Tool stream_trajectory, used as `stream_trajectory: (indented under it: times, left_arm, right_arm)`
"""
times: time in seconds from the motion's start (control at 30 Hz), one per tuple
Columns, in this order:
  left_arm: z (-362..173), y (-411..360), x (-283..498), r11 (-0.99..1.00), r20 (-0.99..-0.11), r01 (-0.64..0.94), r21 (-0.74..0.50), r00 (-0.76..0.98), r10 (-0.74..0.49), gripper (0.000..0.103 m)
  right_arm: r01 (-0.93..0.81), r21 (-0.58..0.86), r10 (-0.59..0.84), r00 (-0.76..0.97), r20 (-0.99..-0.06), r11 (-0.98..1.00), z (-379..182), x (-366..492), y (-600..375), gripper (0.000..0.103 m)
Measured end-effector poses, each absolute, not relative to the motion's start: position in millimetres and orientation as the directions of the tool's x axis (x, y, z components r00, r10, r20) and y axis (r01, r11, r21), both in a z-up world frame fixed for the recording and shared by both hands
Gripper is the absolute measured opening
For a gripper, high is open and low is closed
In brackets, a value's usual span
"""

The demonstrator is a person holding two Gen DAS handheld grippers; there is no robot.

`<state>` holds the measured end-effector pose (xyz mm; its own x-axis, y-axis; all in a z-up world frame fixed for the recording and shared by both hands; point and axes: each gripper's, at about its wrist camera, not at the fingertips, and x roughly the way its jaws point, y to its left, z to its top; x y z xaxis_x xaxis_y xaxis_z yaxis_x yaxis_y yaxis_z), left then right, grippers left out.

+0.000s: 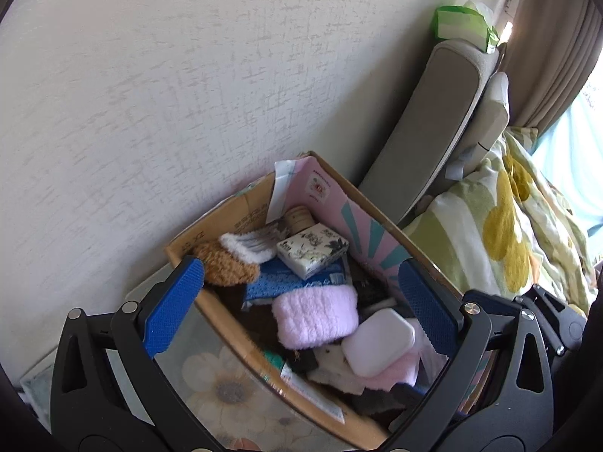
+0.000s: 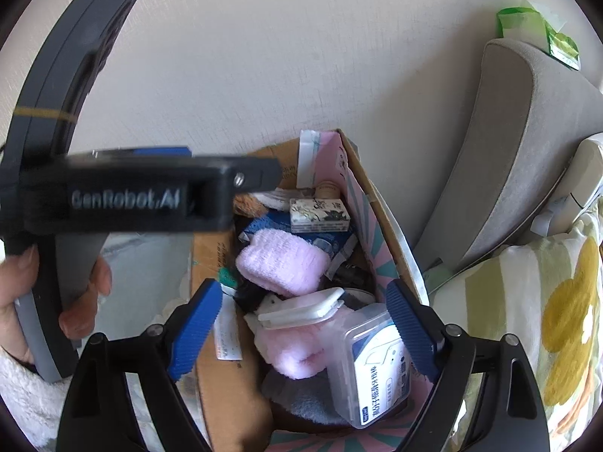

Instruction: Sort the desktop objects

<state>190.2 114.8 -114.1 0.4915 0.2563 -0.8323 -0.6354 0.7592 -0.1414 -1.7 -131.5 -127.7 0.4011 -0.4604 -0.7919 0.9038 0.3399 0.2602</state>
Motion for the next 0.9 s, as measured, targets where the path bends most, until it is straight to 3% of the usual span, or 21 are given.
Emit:
stream_trajectory:
  times: [0.13, 0.47, 0.7, 0.9]
  left_arm:
    - [-101.6, 109.2, 173.2, 0.781, -0.827, -0.611, -0.129, 0.501, 0.255, 0.103]
    - [-72.7, 84.4, 104.5, 0.722, -0.815, -0.685, -0.098, 0.472, 0.337, 0.103]
    - [-52.2, 71.1, 24.2, 0.572, -0.778, -0.82, -0.019, 0.371, 0.507, 0.103]
    - [-29.4, 66.3, -53.2, 0.378, -0.761, -0.925, -0.051, 0.28, 0.585, 0.103]
  right_arm:
    - [0.911, 0.247, -0.485, 0.388, -0.784, 0.329, -118.0, -2.0, -125.6, 0.102]
    - [0.919, 0.205, -0.503, 0.359, -0.786, 0.336, -92.9, 5.5, -104.7, 0.102]
    - [0.898, 0.167, -0.491, 0.369, -0.789, 0.406, -70.1, 36.1, -86.9, 0.102]
    - [0.871, 0.173, -0.478, 0.407, -0.778, 0.46, -52.0, 71.7, -62.2, 0.102]
